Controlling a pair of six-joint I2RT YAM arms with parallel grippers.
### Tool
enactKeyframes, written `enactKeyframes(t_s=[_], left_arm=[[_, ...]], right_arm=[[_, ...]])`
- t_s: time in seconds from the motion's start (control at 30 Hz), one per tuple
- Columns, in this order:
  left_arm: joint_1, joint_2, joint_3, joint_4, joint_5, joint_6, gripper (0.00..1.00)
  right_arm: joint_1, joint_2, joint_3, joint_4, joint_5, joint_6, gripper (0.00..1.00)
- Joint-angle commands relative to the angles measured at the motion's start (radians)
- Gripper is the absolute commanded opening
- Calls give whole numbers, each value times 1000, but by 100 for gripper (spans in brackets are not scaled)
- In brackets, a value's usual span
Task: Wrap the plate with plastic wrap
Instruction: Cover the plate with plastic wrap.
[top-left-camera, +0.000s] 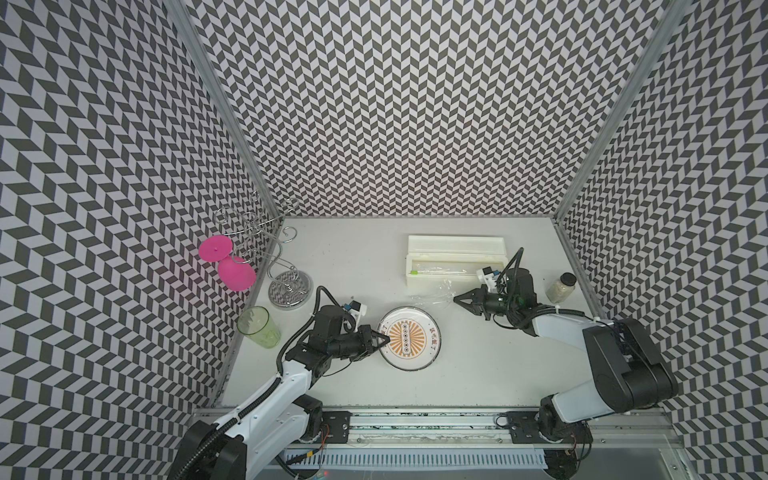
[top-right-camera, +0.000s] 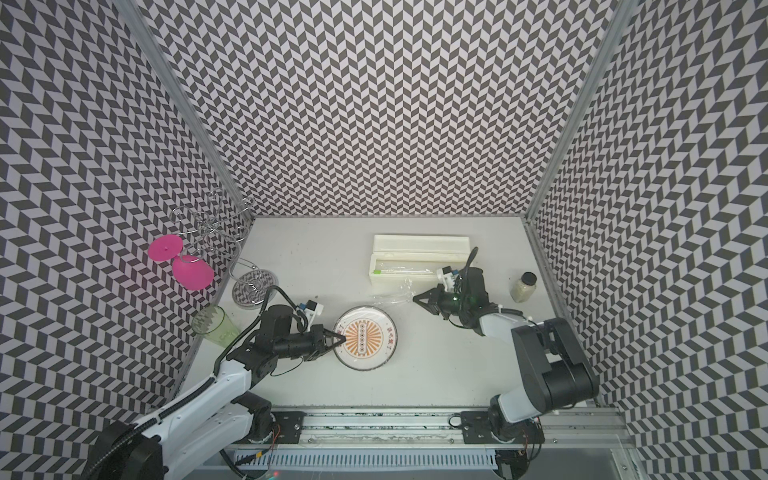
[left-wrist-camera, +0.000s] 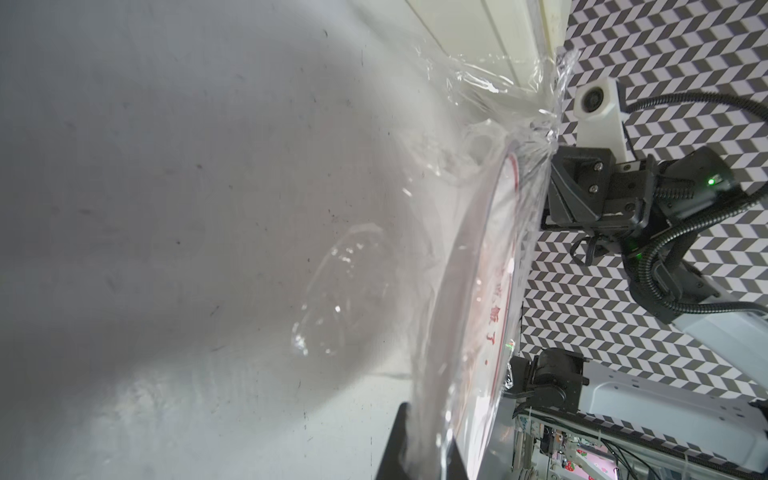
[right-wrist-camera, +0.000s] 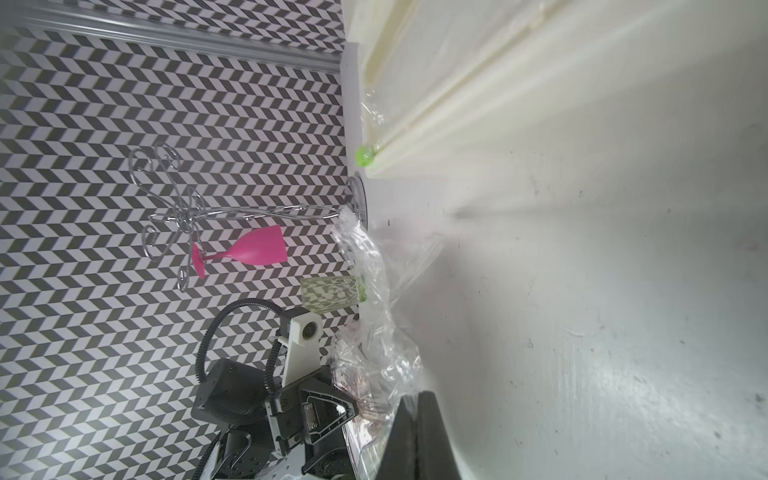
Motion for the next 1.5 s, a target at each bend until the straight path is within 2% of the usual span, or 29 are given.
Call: enactKeyframes(t_s=[0.0,0.17,0.37,0.47,0.57,0.67,0.83,0.87,0.9,1.0,1.03,1.07,1.1,1.2,1.33,1.4,1.47], left_arm=[[23,-17,41,-48,77,32,0],[29,-12,54,-3,92,10,0],[29,-23,67,94,136,-40,0],[25,-21,74,185,148,-80,0],[23,-11,77,309,139,-130,0],[24,11,95,395,109,-147,0],[24,65,123,455,76,-131,0],[24,69,126,455,71,-122,0],[26,74,128,447,66,-111,0],[34,79,123,438,62,-93,0],[38,76,121,436,63,-91,0],[44,74,117,435,64,-89,0],[52,68,114,433,67,-92,0],[69,54,107,427,76,-92,0],[78,49,102,396,84,-64,0],[77,58,107,365,86,-38,0],[74,70,124,306,77,12,0]], right_arm=[[-33,-44,40,-33,8,-50,0],[-34,-59,45,-63,13,-58,0],[-23,-37,11,-81,75,-76,0],[40,-15,9,-25,72,-37,0],[151,-7,13,30,80,18,0],[235,6,-26,145,61,99,0],[283,13,-105,495,-96,300,0],[284,5,-109,527,-122,317,1],[281,-2,-104,530,-162,313,9],[257,-40,-80,341,-203,186,36],[242,-55,-58,179,-199,81,44],[231,-58,-39,56,-190,3,48],[208,-56,-6,-151,-144,-122,51],[115,-62,14,-424,-37,-270,55],[-28,-172,50,-592,122,-321,59],[-26,-208,148,-684,215,-387,61],[-16,-242,245,-730,256,-432,63]])
